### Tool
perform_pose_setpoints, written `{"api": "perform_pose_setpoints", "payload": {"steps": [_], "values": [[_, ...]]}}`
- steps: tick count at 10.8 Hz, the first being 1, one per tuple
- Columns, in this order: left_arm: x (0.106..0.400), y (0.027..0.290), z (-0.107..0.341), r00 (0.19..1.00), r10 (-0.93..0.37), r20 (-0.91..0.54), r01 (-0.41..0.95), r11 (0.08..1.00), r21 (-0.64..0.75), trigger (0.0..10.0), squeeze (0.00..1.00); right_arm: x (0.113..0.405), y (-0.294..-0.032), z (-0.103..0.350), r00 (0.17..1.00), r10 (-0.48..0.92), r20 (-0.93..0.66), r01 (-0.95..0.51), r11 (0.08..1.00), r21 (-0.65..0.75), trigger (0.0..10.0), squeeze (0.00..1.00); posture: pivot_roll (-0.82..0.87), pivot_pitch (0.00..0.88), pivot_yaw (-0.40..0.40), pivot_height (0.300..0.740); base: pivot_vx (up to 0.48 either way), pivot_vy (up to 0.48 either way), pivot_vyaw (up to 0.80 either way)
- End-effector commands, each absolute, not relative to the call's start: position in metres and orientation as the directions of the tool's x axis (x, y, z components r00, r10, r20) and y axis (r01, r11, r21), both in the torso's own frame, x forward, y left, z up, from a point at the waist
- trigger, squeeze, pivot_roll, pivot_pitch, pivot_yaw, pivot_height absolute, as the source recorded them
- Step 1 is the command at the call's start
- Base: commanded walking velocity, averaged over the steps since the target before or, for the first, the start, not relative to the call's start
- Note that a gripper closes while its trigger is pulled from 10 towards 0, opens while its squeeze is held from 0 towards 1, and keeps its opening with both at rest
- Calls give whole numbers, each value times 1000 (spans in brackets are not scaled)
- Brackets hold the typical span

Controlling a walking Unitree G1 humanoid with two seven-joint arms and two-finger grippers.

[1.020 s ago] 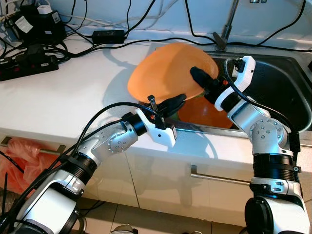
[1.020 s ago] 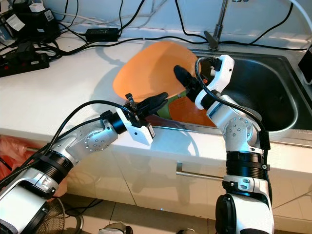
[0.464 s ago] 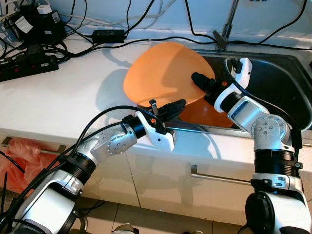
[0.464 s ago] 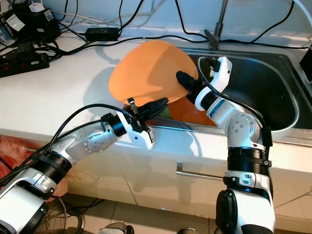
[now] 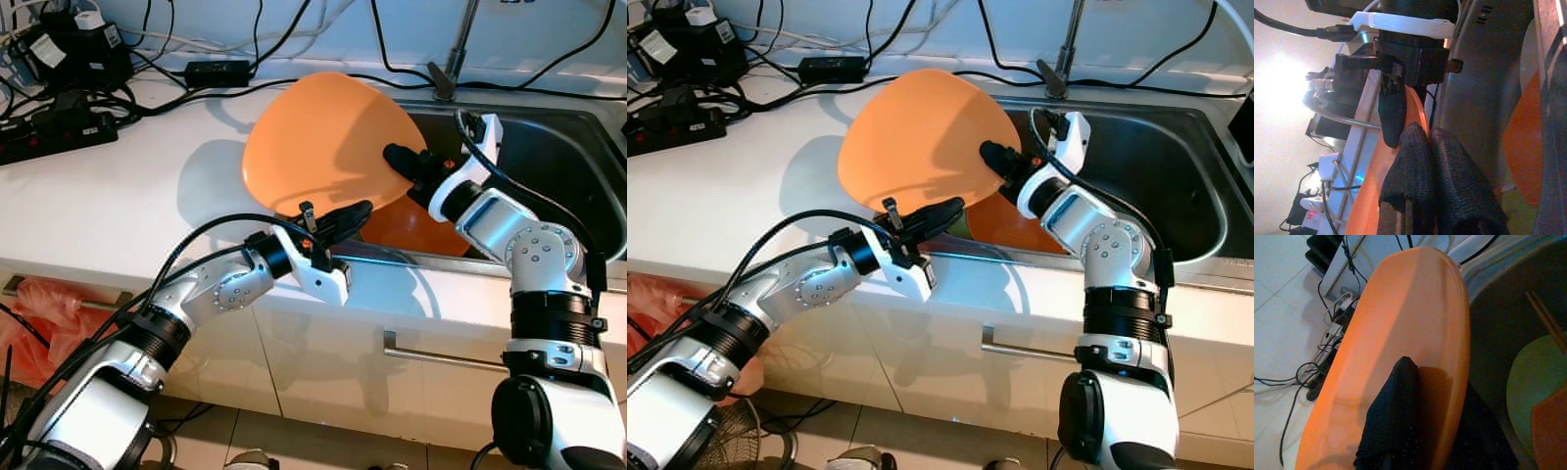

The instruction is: Kitchen organization

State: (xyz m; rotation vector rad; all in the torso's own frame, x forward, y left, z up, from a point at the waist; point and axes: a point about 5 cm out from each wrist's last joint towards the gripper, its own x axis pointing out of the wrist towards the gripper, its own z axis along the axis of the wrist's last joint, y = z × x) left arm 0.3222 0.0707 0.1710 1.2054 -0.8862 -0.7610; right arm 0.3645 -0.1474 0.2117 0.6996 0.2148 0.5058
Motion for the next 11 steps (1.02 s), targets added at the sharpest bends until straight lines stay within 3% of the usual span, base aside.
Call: {"api": "perform_pose_setpoints", "payload": {"steps": [1, 4, 5, 6, 7, 11], "values": [[318, 63, 204, 371, -859, 354, -67, 355, 932, 0, 0, 363, -152, 183, 860, 476, -186, -256, 716, 649, 0, 0, 130, 55, 49, 740, 0, 0, 0], [319, 62, 205, 375, -853, 364, -64, 368, 928, 0, 0, 364, -155, 183, 860, 470, -198, -252, 729, 637, 0, 0, 127, 53, 47, 740, 0, 0, 0], [319, 62, 209, 368, -850, 376, -47, 387, 921, 0, 137, 364, -154, 184, 860, 471, -198, -256, 732, 632, 0, 0, 128, 50, 46, 740, 0, 0, 0], [317, 60, 213, 350, -848, 399, -25, 417, 909, 3176, 1000, 365, -154, 185, 859, 472, -197, -259, 733, 629, 0, 0, 129, 51, 47, 740, 0, 0, 0], [314, 57, 215, 329, -854, 404, -6, 426, 905, 10000, 1000, 365, -154, 184, 861, 470, -196, -258, 734, 628, 0, 0, 131, 53, 48, 740, 0, 0, 0], [313, 54, 214, 311, -869, 385, 23, 412, 911, 10000, 1000, 365, -154, 183, 862, 467, -199, -257, 739, 623, 0, 0, 127, 50, 46, 740, 0, 0, 0]]}}
